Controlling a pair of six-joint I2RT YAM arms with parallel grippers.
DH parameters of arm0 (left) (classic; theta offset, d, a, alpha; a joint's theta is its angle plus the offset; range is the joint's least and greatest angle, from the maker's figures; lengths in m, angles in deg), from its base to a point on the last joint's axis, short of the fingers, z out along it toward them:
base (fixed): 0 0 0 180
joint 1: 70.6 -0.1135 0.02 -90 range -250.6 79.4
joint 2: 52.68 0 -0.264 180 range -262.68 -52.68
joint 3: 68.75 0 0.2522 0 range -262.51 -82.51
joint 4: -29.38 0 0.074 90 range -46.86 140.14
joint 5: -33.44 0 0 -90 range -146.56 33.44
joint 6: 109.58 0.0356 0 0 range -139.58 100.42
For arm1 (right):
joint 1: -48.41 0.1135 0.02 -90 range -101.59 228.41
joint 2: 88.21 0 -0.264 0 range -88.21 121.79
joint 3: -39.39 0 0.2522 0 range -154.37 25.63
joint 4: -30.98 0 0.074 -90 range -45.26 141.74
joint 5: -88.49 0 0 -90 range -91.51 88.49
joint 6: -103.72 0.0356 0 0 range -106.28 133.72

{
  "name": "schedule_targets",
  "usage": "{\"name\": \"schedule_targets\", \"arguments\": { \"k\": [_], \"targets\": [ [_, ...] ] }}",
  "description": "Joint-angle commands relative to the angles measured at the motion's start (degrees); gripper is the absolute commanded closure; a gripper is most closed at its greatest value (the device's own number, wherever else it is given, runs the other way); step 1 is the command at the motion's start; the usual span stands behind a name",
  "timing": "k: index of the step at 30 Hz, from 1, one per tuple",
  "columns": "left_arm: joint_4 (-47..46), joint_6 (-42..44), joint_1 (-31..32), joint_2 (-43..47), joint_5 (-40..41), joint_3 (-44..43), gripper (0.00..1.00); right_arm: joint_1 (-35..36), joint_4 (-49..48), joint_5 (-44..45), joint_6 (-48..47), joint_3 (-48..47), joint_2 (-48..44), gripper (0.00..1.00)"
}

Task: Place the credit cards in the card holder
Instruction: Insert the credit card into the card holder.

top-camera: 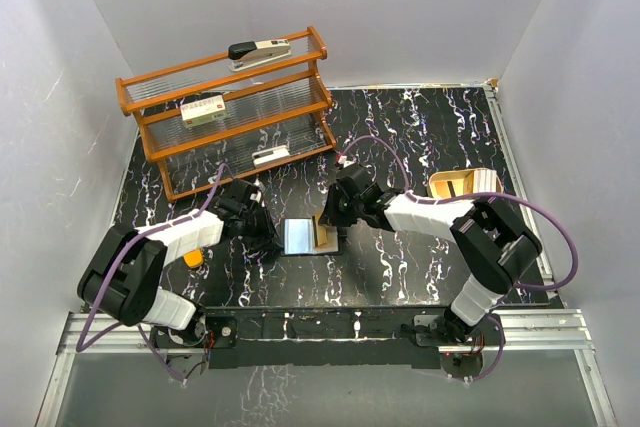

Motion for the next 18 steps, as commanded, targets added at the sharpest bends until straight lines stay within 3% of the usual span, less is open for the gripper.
{"name": "schedule_targets", "arguments": {
  "k": [1, 18],
  "targets": [
    [1.73, -0.86, 0.79, 0.98, -1.65, 2.65, 1.00, -1.19, -6.43, -5.52, 1.24, 2.43, -1.32, 1.00],
    [0.38, -2.03, 0.86, 2.06, -1.64, 4.08, 1.00, -3.78, -11.11, -11.79, 3.11, 5.13, -1.35, 1.00]
  ]
}}
